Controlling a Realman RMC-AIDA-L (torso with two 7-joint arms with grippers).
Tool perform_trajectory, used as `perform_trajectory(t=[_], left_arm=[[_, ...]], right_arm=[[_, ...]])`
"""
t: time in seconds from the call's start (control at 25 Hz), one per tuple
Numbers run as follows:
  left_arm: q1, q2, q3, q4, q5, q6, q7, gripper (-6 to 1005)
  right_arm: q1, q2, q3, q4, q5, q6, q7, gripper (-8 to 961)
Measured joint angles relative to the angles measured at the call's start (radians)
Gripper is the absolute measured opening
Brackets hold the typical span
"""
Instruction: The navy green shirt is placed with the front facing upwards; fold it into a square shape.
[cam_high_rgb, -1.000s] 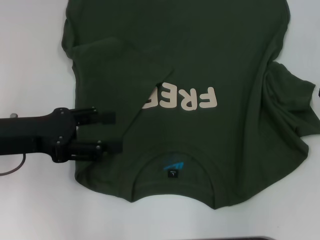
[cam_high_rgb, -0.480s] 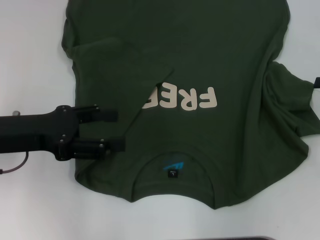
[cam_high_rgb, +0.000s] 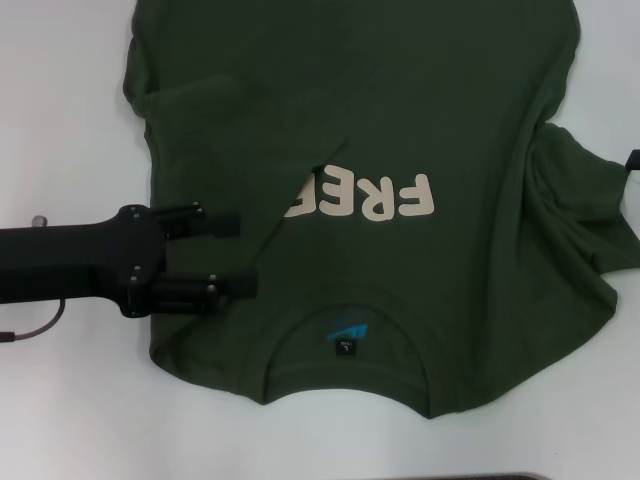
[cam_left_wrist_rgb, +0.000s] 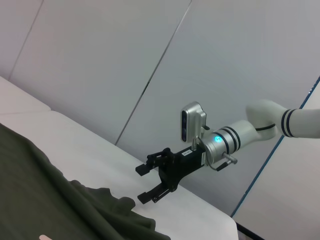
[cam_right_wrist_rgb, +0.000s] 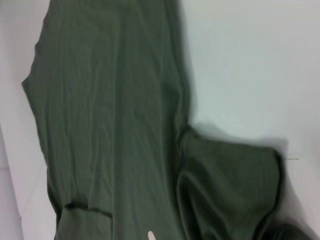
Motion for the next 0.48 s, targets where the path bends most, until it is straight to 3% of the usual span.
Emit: perform_trajectory(t=[0.48], left_arm=[[0.0, -0.007, 0.001, 0.006, -0.001, -0.013, 0.022, 904]], right_arm=[[0.006, 0.001, 0.003, 0.038, 0.029, 0.042, 0.026, 885]])
